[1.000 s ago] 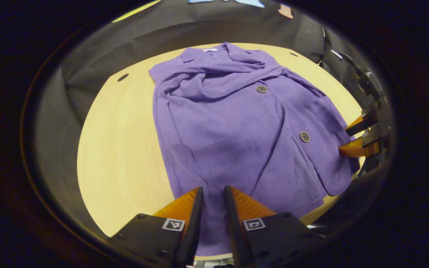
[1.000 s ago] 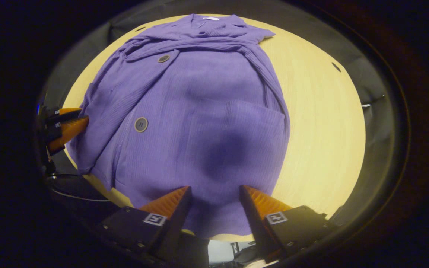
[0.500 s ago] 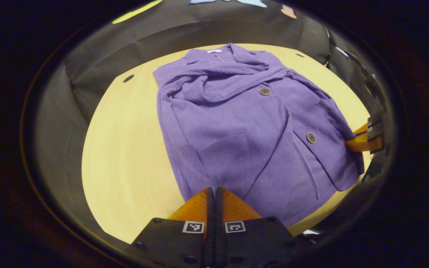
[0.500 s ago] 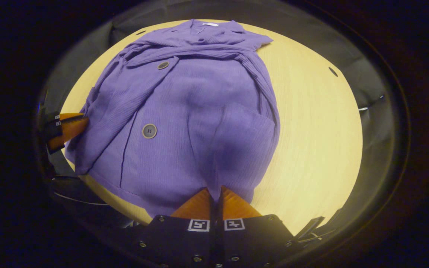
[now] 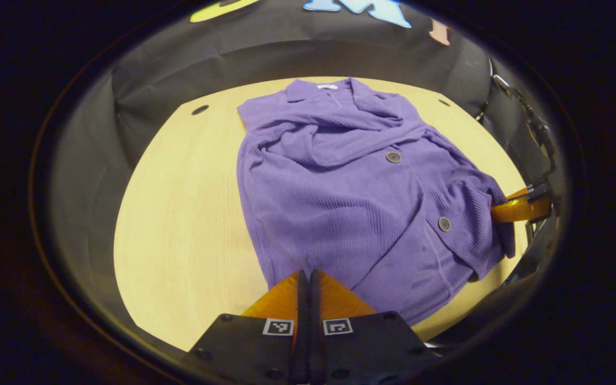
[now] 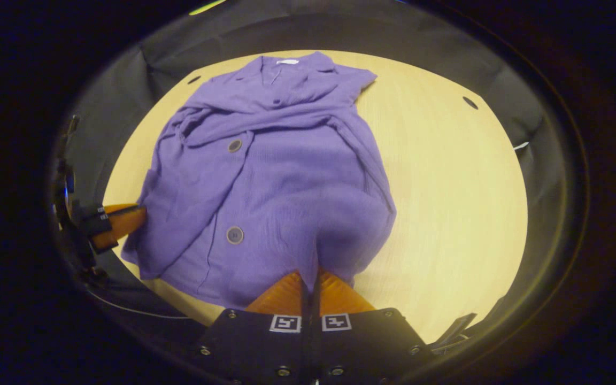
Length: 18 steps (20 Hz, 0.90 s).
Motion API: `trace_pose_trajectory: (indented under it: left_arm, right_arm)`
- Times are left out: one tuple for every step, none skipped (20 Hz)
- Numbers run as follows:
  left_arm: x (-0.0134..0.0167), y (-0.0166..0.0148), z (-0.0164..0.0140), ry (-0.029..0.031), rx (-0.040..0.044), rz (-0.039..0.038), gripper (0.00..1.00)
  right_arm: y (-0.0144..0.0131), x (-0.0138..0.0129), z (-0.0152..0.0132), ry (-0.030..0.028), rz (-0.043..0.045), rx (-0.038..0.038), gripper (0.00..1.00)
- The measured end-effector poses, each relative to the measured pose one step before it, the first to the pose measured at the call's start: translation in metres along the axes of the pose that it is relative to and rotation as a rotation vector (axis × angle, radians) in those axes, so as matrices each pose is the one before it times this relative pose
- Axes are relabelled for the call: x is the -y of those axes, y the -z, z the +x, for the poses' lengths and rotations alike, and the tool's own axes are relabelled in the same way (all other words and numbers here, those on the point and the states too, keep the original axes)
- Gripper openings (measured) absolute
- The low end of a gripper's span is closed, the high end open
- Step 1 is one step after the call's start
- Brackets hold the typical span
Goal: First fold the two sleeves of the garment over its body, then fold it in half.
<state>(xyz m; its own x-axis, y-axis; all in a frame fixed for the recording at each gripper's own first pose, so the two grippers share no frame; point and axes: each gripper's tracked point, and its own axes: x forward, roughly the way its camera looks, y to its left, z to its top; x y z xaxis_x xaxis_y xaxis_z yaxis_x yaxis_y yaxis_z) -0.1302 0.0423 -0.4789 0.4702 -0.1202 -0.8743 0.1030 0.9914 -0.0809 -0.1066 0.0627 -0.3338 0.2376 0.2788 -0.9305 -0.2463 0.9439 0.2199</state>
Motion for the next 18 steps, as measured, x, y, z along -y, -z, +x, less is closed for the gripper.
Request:
trace_pose_trajectory:
  left_arm:
    - [-0.002,-0.00758,-0.00077,0.00088,0.01259,-0.01595,0.05]
    - [-0.00242,-0.01005,-0.00102,-0.00156,0.01492,-0.01252,0.05]
    - [-0.00197,-0.0111,0.00001,-0.00107,0.01829,-0.00792,0.05]
    - [-0.00154,-0.01337,0.0003,-0.00237,0.02143,-0.00446,0.05]
    - [-0.00249,-0.01373,0.00104,-0.00145,0.01844,-0.00149,0.05]
    - [-0.00237,-0.01179,0.00253,-0.00313,0.01631,0.00279,0.05]
    - [-0.00287,-0.01175,0.00268,-0.00078,0.01131,0.00439,0.05]
    - [-0.0016,-0.0106,0.00395,-0.00077,0.00967,0.00182,0.05]
    - [-0.00184,-0.00966,0.00338,-0.0003,0.00933,-0.00044,0.05]
    - [-0.00108,-0.01091,0.00459,0.00099,0.01017,-0.00094,0.05]
    - [-0.00287,-0.00864,0.00387,-0.00239,0.01003,-0.00062,0.05]
    - [-0.0012,-0.01,0.00455,-0.00122,0.00891,-0.00149,0.05]
    - [-0.002,-0.01133,0.00617,-0.0015,0.00945,-0.00283,0.05]
    - [-0.00195,-0.00938,0.00603,-0.00256,0.00965,-0.00308,0.05]
    - [-0.00238,-0.00963,0.00596,-0.00133,0.00889,-0.0027,0.05]
    - [-0.00147,-0.00933,0.00634,0.00007,0.0078,0.00026,0.05]
    - [-0.00195,-0.00938,0.0057,-0.00086,0.00733,0.00187,0.05]
    - [0.00045,-0.00929,0.00706,-0.00035,0.00839,0.00211,0.05]
  right_arm:
    - [-0.00955,-0.00001,-0.00234,-0.00138,0.00182,0.01567,0.0]
    - [-0.01222,0.00121,-0.00164,0.00029,0.00119,0.02219,0.0]
    - [-0.01176,0.00057,-0.00162,0.00023,0.00066,0.02015,0.0]
    - [-0.01248,0.00119,-0.0037,0.0011,0.00021,0.02452,0.0]
    - [-0.01224,0.00192,-0.00187,-0.00059,-0.00002,0.01989,0.0]
    - [-0.01311,0.00136,0.00077,-0.00084,0.0011,0.02017,0.0]
    - [-0.01301,0.00184,-0.00002,-0.00181,0.00336,0.01809,0.0]
    - [-0.01081,0.00116,0.0021,0.00078,0.00353,0.01681,0.04]
    - [-0.01156,0.00373,0.00278,0.00071,0.00232,0.01336,0.04]
    - [-0.01073,0.00341,0.00377,0.00247,0.00214,0.01308,0.0]
    - [-0.01051,0.00319,0.0022,0.00214,0.00203,0.01405,0.0]
    - [-0.01034,0.00355,0.00326,0.00334,0.00178,0.01319,0.0]
    - [-0.01103,0.00272,0.0031,0.00106,0.00218,0.01117,0.0]
    - [-0.01066,0.00183,0.00445,0.00075,0.00409,0.01075,0.0]
    - [-0.00918,0.00261,0.00422,-0.0016,0.00431,0.00934,0.0]
    - [-0.00946,-0.00034,0.00447,-0.00197,0.00459,0.00787,0.0]
    - [-0.00684,0.00237,0.00426,-0.00095,0.00335,0.00659,0.0]
    - [-0.00813,0.00185,0.00365,0.00157,0.00158,0.00663,0.0]
